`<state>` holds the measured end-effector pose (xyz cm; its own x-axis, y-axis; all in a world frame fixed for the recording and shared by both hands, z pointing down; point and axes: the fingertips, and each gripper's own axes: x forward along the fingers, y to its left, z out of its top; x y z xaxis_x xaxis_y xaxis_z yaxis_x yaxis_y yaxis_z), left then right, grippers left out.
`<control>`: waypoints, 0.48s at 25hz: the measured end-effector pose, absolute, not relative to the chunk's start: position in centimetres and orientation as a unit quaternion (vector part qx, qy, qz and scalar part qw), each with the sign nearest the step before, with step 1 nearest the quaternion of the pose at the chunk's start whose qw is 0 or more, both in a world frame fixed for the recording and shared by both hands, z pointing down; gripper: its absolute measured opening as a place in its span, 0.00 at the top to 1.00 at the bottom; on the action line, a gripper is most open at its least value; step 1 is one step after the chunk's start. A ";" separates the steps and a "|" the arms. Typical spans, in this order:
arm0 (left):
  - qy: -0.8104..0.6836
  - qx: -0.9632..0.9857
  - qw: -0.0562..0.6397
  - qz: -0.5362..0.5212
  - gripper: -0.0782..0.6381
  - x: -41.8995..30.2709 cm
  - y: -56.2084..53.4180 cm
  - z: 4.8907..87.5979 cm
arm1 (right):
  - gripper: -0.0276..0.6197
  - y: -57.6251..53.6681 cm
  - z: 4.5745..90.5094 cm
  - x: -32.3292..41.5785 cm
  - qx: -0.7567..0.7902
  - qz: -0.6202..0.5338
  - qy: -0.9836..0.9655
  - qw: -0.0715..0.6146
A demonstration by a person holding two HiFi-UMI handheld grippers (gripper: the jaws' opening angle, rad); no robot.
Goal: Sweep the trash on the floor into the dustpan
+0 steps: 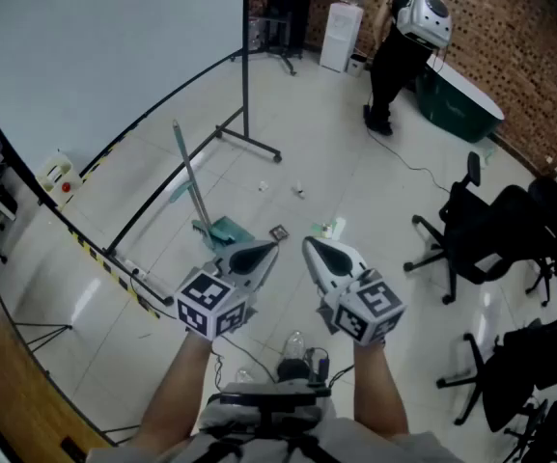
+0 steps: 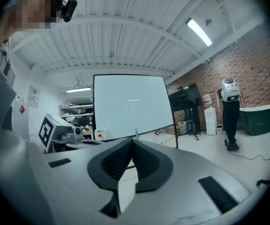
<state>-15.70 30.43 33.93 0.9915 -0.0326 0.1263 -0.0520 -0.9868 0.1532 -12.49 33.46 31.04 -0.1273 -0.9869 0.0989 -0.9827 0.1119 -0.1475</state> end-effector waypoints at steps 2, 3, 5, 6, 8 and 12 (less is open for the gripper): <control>-0.021 0.995 0.079 0.062 0.88 -14.7 30.1 34.1 | 0.96 33.2 31.4 -11.5 -0.660 -0.090 0.745 0.011; -0.022 0.995 0.079 0.064 0.88 -14.2 29.9 34.3 | 0.96 33.0 31.5 -11.0 -0.660 -0.091 0.746 0.011; -0.029 0.994 0.081 0.069 0.88 -13.4 29.1 34.8 | 0.96 32.3 31.7 -9.9 -0.658 -0.093 0.747 0.011; -0.034 0.993 0.082 0.071 0.88 -13.1 28.5 35.1 | 0.96 31.9 31.8 -9.4 -0.657 -0.093 0.748 0.012; -0.046 0.992 0.086 0.075 0.88 -12.6 27.4 35.9 | 0.96 30.9 31.9 -8.4 -0.652 -0.091 0.753 0.014; -0.087 0.989 0.085 0.079 0.88 -10.9 24.8 36.9 | 0.96 28.8 32.4 -6.0 -0.630 -0.091 0.771 0.012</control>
<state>-10.87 24.80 36.90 0.9725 -0.1580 0.1713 -0.1849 -0.9705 0.1546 -5.95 28.78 32.43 -0.2067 -0.9736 0.0973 -0.9693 0.1902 -0.1557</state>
